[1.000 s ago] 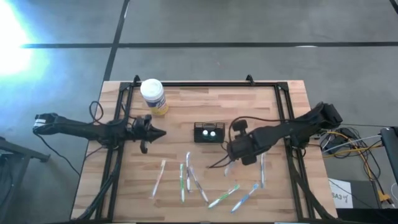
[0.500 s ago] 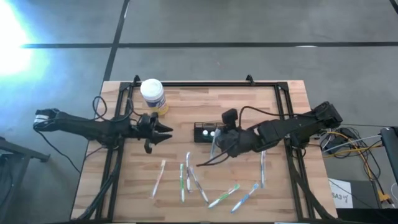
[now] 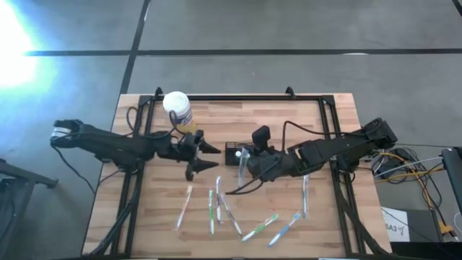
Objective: Pick & Place toothbrushing station
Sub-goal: Put the left blue toothbrush into the black mesh organizer
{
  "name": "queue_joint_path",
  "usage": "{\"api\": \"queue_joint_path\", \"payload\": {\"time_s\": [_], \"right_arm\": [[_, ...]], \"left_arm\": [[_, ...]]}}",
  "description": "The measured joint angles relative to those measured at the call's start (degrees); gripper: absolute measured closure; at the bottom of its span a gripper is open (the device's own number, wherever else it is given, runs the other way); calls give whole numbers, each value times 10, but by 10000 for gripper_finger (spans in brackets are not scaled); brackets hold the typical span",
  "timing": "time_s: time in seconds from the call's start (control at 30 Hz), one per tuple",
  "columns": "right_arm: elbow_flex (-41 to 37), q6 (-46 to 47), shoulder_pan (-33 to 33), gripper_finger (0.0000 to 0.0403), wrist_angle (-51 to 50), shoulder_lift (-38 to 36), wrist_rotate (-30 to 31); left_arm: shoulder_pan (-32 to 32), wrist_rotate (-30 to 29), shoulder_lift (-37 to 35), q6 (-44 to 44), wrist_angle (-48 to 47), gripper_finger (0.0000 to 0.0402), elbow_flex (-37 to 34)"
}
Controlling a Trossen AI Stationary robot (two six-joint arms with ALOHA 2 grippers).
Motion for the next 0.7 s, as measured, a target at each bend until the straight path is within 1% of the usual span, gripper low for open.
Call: {"api": "queue_joint_path", "payload": {"time_s": [0.23, 0.43, 0.7], "right_arm": [[0, 0, 0, 394, 5, 0, 0], [0, -2, 0, 394, 10, 0, 0], [-1, -2, 0, 394, 10, 0, 0]], "left_arm": [[0, 1, 93, 1, 8, 155, 67], [1, 5, 155, -15, 5, 156, 115], [8, 15, 183, 3, 8, 156, 145]]}}
